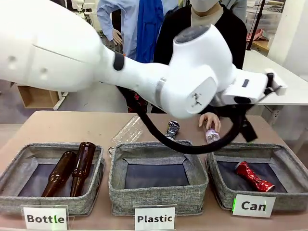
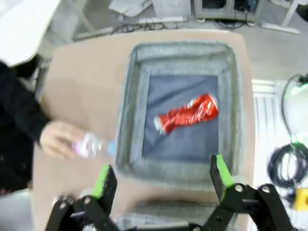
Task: Sort the can waste into the basket.
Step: Pick up the can waste from the table and place it in the right Fabric basket.
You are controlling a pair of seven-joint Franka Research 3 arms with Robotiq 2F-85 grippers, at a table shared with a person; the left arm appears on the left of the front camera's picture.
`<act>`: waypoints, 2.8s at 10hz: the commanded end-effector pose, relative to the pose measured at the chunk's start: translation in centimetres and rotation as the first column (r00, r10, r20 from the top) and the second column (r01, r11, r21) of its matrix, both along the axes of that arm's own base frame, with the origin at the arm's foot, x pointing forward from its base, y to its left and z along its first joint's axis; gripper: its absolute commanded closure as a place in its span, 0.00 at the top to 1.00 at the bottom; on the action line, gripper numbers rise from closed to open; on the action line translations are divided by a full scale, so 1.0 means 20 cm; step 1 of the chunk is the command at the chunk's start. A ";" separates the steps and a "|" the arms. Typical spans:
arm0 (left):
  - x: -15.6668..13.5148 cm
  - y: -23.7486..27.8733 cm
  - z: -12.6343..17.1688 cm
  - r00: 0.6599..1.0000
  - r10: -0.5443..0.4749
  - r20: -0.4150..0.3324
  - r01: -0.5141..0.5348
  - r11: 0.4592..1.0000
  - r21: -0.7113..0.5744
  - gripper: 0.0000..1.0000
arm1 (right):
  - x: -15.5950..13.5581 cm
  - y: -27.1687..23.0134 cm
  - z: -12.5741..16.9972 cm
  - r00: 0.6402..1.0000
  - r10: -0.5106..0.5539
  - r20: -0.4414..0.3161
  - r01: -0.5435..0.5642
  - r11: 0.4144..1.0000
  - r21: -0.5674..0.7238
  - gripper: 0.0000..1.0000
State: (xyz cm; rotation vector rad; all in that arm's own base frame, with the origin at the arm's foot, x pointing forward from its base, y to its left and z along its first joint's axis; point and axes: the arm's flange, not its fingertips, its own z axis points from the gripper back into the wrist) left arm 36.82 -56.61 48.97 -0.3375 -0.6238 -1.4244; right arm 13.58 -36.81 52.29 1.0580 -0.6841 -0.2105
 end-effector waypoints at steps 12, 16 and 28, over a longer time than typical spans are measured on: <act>0.09 3.17 0.00 0.477 0.312 -0.821 -0.792 0.558 -0.248 1.00 | 0.71 1.36 -0.29 0.922 0.311 -0.230 -0.294 0.950 0.102 1.00; -0.01 3.29 -0.06 0.452 0.325 -0.831 -0.799 0.561 -0.216 1.00 | 0.67 1.32 -0.23 0.907 0.353 -0.230 -0.348 0.935 0.066 1.00; -0.01 3.29 -0.06 0.452 0.325 -0.831 -0.799 0.561 -0.216 1.00 | 0.69 1.32 -0.23 0.911 0.347 -0.223 -0.343 0.938 0.061 1.00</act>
